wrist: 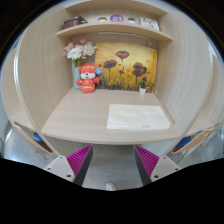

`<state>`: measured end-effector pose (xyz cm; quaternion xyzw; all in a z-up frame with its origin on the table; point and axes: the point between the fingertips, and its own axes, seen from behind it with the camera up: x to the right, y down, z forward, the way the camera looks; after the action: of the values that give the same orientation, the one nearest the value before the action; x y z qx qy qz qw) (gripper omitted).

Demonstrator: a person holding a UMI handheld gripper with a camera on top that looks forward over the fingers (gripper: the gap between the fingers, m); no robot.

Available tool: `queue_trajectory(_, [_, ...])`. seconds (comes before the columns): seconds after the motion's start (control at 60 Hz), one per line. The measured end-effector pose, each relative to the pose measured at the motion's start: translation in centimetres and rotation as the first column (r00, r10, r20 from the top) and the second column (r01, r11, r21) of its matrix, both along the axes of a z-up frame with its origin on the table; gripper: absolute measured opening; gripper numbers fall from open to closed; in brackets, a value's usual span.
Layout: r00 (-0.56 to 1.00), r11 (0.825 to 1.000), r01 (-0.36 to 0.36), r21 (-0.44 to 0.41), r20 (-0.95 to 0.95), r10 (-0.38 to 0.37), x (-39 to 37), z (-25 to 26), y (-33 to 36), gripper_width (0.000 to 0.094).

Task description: Fold towel

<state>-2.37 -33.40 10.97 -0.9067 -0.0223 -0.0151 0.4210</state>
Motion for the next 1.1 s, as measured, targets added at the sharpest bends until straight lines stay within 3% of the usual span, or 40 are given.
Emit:
queue_trajectory(0.217, [0.999,0.996,-0.021,-0.082,0.035,0.024,-0.1,-6.6,8.0,0.0817])
queue_trajectory(0.533, [0.999,0.997,0.008,-0.075,0.037,-0.005,-0.1,-10.4,24.1,0.0764])
queue_trajectory(0.633, [0.998,0.993,-0.007,-0.116,0.064,0.015,-0.2,-11.8,25.3,0.0654])
queue_trajectory(0.683, [0.996,0.995,0.016,-0.099,0.084,-0.008,0.4,-12.0,25.8,0.0512])
queue_trajectory(0.75, [0.997,0.997,0.024,-0.080,0.072,-0.018,0.1,-12.1,25.8,0.0403])
queue_trajectory(0.833, [0.995,0.997,0.001,-0.072,0.104,0.007,-0.1,-12.0,25.9,0.0240])
queue_trajectory(0.883, [0.989,0.997,0.000,-0.077,0.145,0.012,0.5,-12.1,26.1,0.0093])
queue_trajectory(1.1, [0.987,0.988,-0.050,-0.146,0.144,0.071,0.6,-10.0,26.1,0.0085])
